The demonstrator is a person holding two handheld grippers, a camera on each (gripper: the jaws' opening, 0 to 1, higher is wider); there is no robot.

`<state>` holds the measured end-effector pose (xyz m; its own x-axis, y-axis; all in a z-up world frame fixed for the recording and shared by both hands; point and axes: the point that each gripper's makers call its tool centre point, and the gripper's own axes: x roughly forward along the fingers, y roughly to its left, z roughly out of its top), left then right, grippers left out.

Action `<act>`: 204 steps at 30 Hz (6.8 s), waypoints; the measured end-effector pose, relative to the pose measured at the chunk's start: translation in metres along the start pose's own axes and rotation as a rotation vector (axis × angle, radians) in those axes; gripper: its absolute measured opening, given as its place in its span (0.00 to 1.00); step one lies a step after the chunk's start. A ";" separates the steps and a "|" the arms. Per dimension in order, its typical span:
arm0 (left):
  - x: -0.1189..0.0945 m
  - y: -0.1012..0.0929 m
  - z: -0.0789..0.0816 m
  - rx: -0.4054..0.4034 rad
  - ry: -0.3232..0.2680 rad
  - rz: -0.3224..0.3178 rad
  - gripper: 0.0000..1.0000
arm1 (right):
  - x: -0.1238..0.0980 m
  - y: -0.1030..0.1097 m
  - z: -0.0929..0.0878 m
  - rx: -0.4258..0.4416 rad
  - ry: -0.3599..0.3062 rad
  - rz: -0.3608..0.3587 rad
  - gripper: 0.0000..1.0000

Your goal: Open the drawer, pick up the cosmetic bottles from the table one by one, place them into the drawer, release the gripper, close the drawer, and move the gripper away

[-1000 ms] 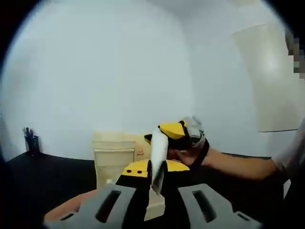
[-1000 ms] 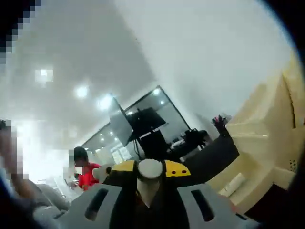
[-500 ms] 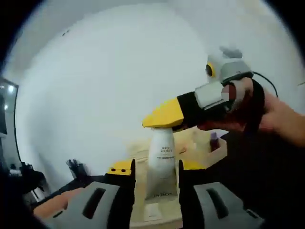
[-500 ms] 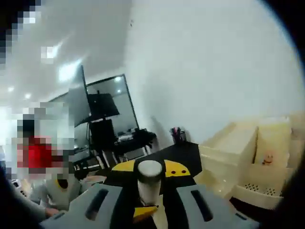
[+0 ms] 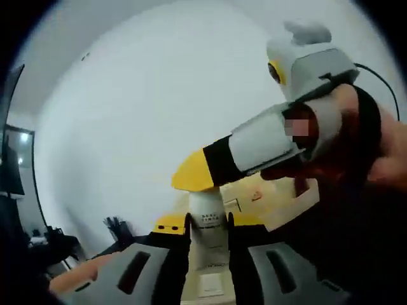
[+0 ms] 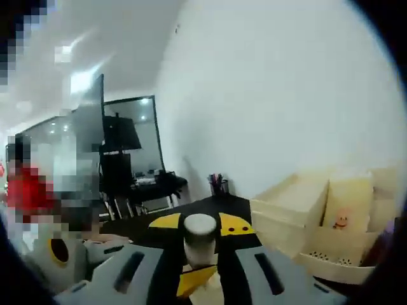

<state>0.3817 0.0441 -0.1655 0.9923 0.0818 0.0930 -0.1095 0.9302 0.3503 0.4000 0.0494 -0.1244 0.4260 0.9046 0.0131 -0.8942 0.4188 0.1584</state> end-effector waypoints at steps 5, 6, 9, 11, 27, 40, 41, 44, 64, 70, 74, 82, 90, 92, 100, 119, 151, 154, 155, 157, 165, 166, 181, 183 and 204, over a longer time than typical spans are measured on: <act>0.002 0.001 -0.001 -0.043 0.020 -0.012 0.18 | -0.002 -0.002 -0.001 -0.004 0.003 -0.009 0.16; 0.002 0.001 -0.001 -0.043 0.024 -0.012 0.18 | -0.002 -0.002 -0.001 -0.005 0.004 -0.009 0.16; 0.002 0.001 0.000 -0.034 0.020 -0.009 0.17 | -0.003 0.000 0.001 -0.022 -0.001 -0.001 0.17; 0.003 0.002 0.002 -0.040 0.016 -0.015 0.17 | -0.003 0.000 0.004 -0.027 -0.008 0.014 0.17; 0.031 0.013 -0.026 -0.162 0.181 -0.101 0.16 | -0.053 0.000 0.054 -0.325 -0.026 0.122 0.25; 0.055 0.002 -0.054 -0.230 0.435 -0.247 0.16 | -0.100 0.010 -0.021 -0.977 0.451 0.259 0.37; 0.055 -0.002 -0.056 -0.231 0.458 -0.258 0.16 | -0.102 0.009 -0.025 -0.993 0.467 0.271 0.37; 0.054 -0.012 -0.064 -0.214 0.517 -0.289 0.16 | -0.109 0.005 -0.038 -1.029 0.527 0.289 0.37; 0.059 -0.036 -0.106 -0.228 0.756 -0.337 0.16 | -0.128 -0.038 -0.056 -1.093 0.702 0.154 0.37; 0.054 -0.040 -0.126 -0.219 0.820 -0.334 0.16 | -0.128 -0.040 -0.061 -1.101 0.716 0.151 0.37; 0.054 -0.043 -0.130 -0.230 0.837 -0.333 0.16 | -0.124 -0.044 -0.062 -1.111 0.735 0.143 0.37; 0.061 -0.049 -0.138 -0.227 0.862 -0.330 0.16 | -0.124 -0.039 -0.069 -1.123 0.753 0.157 0.37; 0.065 -0.052 -0.146 -0.222 0.862 -0.325 0.17 | -0.124 -0.040 -0.071 -1.123 0.759 0.150 0.37; 0.066 -0.054 -0.145 -0.202 0.837 -0.333 0.17 | -0.122 -0.041 -0.070 -1.122 0.757 0.148 0.37; 0.066 -0.045 -0.130 -0.191 0.767 -0.344 0.17 | -0.112 -0.053 -0.064 -1.106 0.748 0.096 0.37; 0.040 0.061 -0.077 -0.094 0.267 -0.289 0.41 | -0.082 -0.060 -0.067 -1.059 0.737 -0.003 0.48; -0.002 0.076 -0.065 -0.428 -0.042 -0.553 0.96 | -0.052 -0.066 -0.076 -0.940 0.696 -0.091 0.93; 0.003 0.074 -0.071 -0.439 -0.039 -0.553 0.96 | -0.052 -0.069 -0.073 -0.946 0.696 -0.103 0.93; 0.005 0.074 -0.073 -0.443 -0.035 -0.549 0.96 | -0.052 -0.069 -0.073 -0.949 0.695 -0.101 0.93; 0.011 0.079 -0.077 -0.451 -0.033 -0.541 0.96 | -0.051 -0.068 -0.072 -0.943 0.690 -0.097 0.93; 0.014 0.087 -0.083 -0.558 -0.063 -0.537 0.96 | -0.048 -0.063 -0.078 -0.960 0.705 -0.080 0.93; 0.015 0.088 -0.084 -0.565 -0.065 -0.538 0.96 | -0.048 -0.063 -0.078 -0.960 0.706 -0.080 0.93; 0.016 0.088 -0.099 -0.656 -0.084 -0.599 0.96 | -0.045 -0.057 -0.095 -0.942 0.732 -0.050 0.92; 0.013 0.088 -0.095 -0.645 -0.093 -0.604 0.96 | -0.044 -0.055 -0.098 -0.940 0.734 -0.047 0.90; 0.019 0.113 -0.085 -0.692 -0.147 -0.577 0.95 | -0.035 -0.018 -0.108 -0.953 0.724 0.005 0.91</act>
<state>0.3933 0.1809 -0.2034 0.8594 -0.4654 0.2117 0.5082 0.8231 -0.2536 0.3862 0.0184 -0.2341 0.5189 0.6128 -0.5960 -0.7683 0.0286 -0.6395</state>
